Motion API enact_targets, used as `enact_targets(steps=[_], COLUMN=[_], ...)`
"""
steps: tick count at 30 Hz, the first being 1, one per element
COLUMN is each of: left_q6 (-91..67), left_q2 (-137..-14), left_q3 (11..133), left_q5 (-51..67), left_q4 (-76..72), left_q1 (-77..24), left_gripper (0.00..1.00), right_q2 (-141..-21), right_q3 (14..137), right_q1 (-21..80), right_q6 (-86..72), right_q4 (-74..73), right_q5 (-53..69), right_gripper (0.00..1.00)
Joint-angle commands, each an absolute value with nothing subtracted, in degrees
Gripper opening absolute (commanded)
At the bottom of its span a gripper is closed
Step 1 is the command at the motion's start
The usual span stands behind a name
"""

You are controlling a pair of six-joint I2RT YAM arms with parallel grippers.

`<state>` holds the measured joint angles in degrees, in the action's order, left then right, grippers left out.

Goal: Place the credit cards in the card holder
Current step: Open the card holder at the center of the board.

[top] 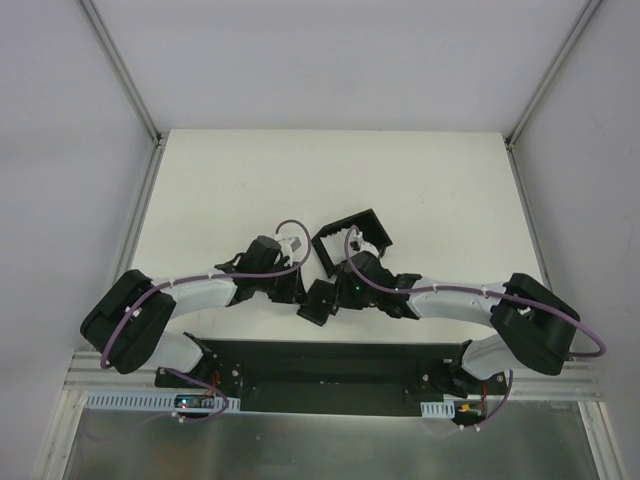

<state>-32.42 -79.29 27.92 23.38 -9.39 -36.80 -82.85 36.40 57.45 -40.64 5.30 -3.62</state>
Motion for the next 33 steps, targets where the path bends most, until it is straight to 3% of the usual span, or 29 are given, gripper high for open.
enact_targets(steps=[1, 9, 18, 33], left_q6=[-31.99, -32.34, -31.46, -30.06], left_q2=[-77.08, -74.27, -68.82, -60.56], left_q3=[29.44, 29.79, 29.36, 25.93], left_q5=[23.47, 23.03, 23.11, 26.63], left_q4=[-9.93, -9.41, -7.82, -7.38], left_q1=[-37.44, -37.44, -37.44, -37.62], left_gripper=[0.31, 0.45, 0.57, 0.65], right_q2=[-79.98, -81.12, -83.14, -84.29], right_q3=[39.20, 41.48, 42.01, 42.19], right_q1=[57.83, 58.01, 57.75, 56.95], right_q6=[-36.30, -35.33, -36.82, -41.57], right_q4=[11.32, 13.27, 15.12, 18.98], right_q5=[-1.23, 3.07, 3.60, 3.34], right_gripper=[0.36, 0.47, 0.49, 0.54])
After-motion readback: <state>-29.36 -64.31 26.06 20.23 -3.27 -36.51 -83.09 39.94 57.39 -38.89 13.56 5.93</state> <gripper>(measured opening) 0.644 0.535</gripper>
